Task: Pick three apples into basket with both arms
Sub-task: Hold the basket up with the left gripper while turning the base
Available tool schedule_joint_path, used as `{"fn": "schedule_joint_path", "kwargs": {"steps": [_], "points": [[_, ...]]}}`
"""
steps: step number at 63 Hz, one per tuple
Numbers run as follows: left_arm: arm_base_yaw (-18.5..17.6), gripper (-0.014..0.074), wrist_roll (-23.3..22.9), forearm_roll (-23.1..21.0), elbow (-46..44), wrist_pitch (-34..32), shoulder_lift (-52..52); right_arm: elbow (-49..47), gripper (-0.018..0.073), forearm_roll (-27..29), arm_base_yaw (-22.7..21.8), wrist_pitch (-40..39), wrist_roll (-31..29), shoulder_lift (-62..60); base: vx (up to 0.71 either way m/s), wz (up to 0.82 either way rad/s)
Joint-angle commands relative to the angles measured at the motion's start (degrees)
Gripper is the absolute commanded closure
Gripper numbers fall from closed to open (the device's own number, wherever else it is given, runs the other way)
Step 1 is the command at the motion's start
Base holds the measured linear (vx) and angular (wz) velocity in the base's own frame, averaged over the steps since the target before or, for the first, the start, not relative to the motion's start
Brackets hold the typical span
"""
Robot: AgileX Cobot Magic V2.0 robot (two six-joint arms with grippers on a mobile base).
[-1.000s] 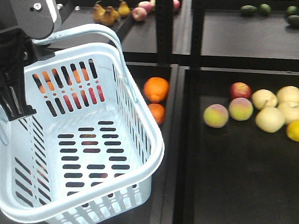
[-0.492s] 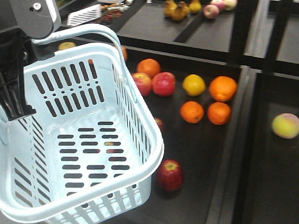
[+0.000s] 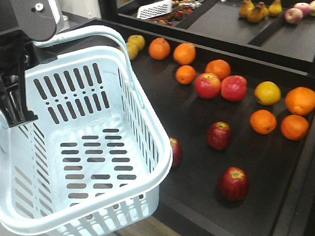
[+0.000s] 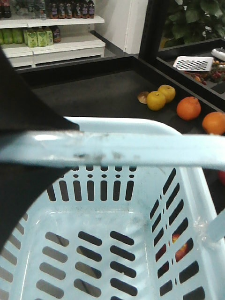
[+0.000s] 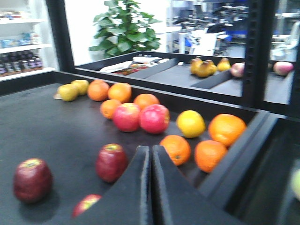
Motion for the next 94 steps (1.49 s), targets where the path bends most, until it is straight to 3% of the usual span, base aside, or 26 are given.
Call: {"fn": "schedule_joint_path", "kwargs": {"steps": [1,94], "points": [[0.14,0.0603,-0.92,1.01,-2.08,-4.25,-1.63,0.74,0.0568,-0.58,0.04,-4.56,-0.10,-0.72,-0.04,0.34],[0.14,0.0603,-0.92,1.01,-2.08,-4.25,-1.63,0.74,0.0568,-0.58,0.04,-4.56,-0.10,-0.72,-0.01,0.35]]}}
